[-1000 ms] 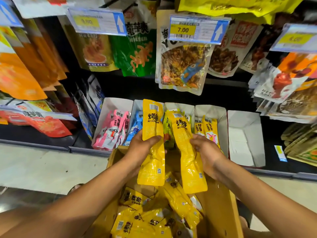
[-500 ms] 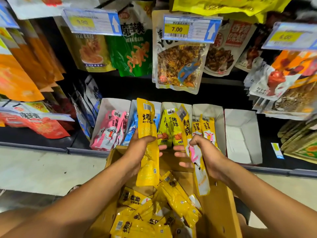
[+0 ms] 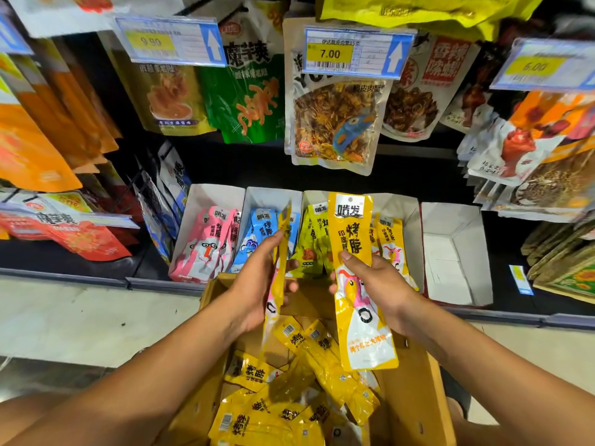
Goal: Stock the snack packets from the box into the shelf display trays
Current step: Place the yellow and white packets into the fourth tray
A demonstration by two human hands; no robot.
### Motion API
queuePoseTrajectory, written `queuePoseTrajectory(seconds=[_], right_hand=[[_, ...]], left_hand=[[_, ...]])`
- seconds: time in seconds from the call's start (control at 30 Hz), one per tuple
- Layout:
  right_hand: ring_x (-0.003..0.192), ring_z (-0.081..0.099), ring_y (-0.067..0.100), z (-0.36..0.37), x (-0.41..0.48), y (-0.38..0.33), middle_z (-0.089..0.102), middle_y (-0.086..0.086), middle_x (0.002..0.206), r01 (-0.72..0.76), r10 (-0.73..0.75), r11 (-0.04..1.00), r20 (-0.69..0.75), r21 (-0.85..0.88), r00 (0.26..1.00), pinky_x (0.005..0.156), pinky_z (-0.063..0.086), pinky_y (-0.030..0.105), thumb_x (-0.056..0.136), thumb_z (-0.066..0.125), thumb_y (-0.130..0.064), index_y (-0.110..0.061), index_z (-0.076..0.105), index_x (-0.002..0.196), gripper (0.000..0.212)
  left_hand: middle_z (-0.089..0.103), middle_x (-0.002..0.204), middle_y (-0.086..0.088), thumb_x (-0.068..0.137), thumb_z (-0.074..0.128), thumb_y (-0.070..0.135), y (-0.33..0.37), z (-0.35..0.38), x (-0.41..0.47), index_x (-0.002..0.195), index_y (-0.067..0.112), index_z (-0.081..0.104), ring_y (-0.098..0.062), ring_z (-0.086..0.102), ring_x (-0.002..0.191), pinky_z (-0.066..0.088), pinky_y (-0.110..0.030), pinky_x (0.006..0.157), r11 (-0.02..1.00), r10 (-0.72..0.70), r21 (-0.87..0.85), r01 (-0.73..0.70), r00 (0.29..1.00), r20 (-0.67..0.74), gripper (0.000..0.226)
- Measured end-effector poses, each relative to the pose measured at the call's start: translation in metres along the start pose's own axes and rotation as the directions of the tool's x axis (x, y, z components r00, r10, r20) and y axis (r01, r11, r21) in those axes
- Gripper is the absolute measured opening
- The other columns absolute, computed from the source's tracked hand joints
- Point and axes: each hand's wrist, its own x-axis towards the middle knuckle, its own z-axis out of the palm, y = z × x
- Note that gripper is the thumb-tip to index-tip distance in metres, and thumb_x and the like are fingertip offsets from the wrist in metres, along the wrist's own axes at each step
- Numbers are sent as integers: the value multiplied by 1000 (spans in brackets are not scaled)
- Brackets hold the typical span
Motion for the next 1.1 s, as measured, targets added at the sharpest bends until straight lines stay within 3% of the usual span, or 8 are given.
queuePoseTrajectory(seconds=[0.07,0.17,0.27,0.33,0.47,0.73,0.9,1.1], right_hand=[[74,74,24,-1,0,-1,76,13,91,0,0,1000,5,3,1000,62,59,34,99,58,-39,-3,58,120,42],[74,75,24,-3,3,1,77,14,92,6,-6,1000,-2,8,1000,59,59,33,98,59,-38,-3,59,119,41],[85,76,26,-6,9,6,77,11,100,-21,23,997,-23,69,999,74,62,42,94,65,-42,-10,58,121,42],[94,73,31,-11,15,10,76,7,105,-76,80,994,-49,80,996,91,56,52,87,73,-40,-17,58,122,45],[89,56,31,-24,23,14,60,15,94,-126,127,991,-30,47,991,103,44,58,53,71,-32,-22,55,93,44],[100,71,33,-77,42,5,74,13,109,-132,132,991,-181,15,975,87,58,49,98,60,-9,-9,65,117,19],[34,51,3,-121,81,-9,56,-2,51,-137,68,977,-376,-161,924,31,33,15,91,68,-3,-10,60,81,15],[59,53,15,-159,157,7,60,8,85,-172,40,948,-436,-269,899,47,47,25,86,73,-4,-17,58,87,20]], left_hand=[[60,82,3,90,61,64,1,7,-7,129,25,58,-12,49,48,40,-22,42,994,-5,105,7,1000,-22,55],[59,98,8,86,69,63,-4,10,-2,119,23,50,-9,58,78,45,-25,74,937,151,340,-76,968,-200,55],[59,120,-31,79,76,66,-9,10,3,133,-6,53,-24,57,85,51,-40,70,873,286,468,-136,920,-266,93],[61,105,-29,84,77,58,-8,13,2,125,-6,56,-44,59,112,54,-45,76,869,310,473,-147,906,-288,79],[73,112,-11,76,66,47,-8,15,15,119,20,60,-27,68,91,53,-33,72,912,219,395,-106,943,-252,52],[71,97,-2,97,63,16,-12,26,40,102,18,65,-19,67,84,47,-29,66,799,311,574,-177,940,-143,6],[77,95,-3,97,65,14,-13,29,54,104,14,72,-16,71,76,49,-21,58,778,342,593,-208,932,-122,10],[78,92,-2,95,67,13,-25,24,76,96,19,73,-23,73,79,52,-29,68,790,342,579,-203,929,-141,9]])
